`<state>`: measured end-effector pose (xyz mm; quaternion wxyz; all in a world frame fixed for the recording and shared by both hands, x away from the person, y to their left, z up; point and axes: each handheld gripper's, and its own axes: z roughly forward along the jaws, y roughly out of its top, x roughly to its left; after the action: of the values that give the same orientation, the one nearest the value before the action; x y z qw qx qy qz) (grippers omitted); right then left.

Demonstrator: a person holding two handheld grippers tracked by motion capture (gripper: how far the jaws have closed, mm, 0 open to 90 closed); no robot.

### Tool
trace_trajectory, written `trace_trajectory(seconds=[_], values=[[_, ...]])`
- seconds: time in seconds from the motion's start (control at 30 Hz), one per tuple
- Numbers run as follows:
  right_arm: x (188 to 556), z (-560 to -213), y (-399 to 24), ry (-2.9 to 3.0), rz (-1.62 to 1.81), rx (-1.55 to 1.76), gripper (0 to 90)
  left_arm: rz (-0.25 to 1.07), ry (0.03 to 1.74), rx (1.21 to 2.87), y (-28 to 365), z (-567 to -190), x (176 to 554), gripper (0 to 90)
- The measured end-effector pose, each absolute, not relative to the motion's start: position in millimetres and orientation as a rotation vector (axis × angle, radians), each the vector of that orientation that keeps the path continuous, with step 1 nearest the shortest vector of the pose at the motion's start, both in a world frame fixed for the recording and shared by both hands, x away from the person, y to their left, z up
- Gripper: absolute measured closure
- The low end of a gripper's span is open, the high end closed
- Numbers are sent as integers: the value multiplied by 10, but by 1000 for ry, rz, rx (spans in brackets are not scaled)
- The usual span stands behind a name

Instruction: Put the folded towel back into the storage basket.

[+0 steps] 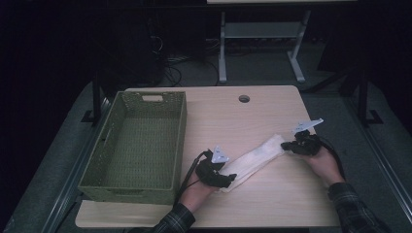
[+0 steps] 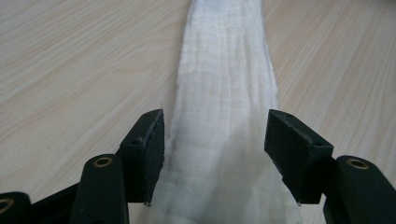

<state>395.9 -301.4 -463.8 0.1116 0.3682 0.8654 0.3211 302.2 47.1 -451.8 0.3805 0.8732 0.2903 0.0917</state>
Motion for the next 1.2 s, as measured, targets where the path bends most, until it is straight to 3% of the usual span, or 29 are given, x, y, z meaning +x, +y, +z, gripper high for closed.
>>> trace_trajectory(seconds=[0.6, 0.73, 0.93, 1.03, 1.1, 1.2], values=[[4384, -4648, -2631, 2564, 973, 1021, 893, 243, 760, 2211, 485, -4492, 3048, 385], [4338, -4585, -2640, 2545, 1032, 1035, 754, 255, 778, 2201, 510, -4475, 3060, 416], [4149, -4429, -2769, 2487, 1105, 1032, 523, 295, 834, 2167, 554, -4452, 3120, 624], [4053, -4385, -2862, 2477, 1120, 1030, 440, 298, 877, 2166, 568, -4489, 3186, 838], [4017, -4378, -2914, 2466, 1115, 1049, 405, 296, 891, 2210, 558, -4536, 3223, 893], [3985, -4396, -2940, 2468, 1098, 1052, 389, 297, 886, 2269, 539, -4593, 3225, 895]])
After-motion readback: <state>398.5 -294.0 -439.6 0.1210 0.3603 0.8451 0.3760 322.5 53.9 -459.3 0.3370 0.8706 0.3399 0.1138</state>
